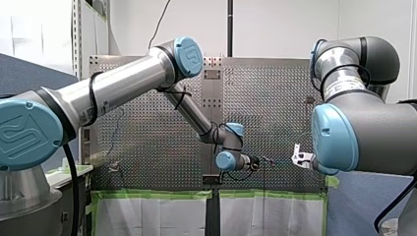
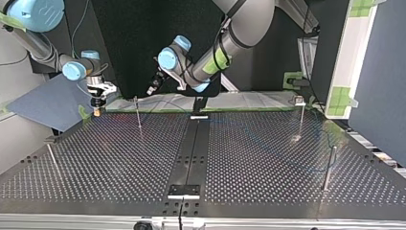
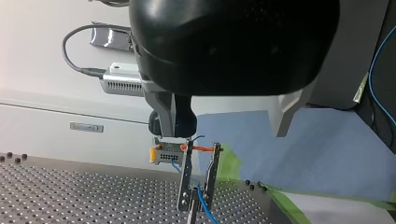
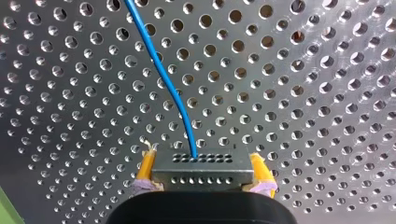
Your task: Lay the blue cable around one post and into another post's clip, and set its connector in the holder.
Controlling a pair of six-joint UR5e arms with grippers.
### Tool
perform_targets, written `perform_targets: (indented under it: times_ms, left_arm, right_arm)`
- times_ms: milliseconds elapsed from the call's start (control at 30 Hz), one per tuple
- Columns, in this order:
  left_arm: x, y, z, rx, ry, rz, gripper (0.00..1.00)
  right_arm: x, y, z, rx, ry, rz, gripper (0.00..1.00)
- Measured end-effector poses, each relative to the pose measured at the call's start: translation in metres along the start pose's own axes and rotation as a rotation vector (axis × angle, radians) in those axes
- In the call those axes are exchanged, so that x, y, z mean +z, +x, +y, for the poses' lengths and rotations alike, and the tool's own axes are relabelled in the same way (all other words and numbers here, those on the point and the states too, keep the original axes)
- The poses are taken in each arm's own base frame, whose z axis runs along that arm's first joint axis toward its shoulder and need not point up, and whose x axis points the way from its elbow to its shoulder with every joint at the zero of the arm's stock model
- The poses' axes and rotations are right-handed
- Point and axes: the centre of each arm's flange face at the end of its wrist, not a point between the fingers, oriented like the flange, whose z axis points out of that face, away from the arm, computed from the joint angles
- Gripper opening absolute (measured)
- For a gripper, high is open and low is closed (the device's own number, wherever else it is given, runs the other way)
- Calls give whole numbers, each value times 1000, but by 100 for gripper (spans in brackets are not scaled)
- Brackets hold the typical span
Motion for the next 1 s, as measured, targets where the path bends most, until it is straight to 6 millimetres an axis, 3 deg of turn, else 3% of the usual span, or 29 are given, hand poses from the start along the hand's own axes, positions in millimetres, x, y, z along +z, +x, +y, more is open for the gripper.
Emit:
perform_targets:
  times_ms: [500,1000]
  left_arm:
    - [-5,0,-3,22,-10,13,100]
    - [-36,-48,-7,-2,-69,-100,100]
  right_arm:
    - [0,-1,0,1,0,-2,0]
    - [-1,-3,1,2,-2,-8,0]
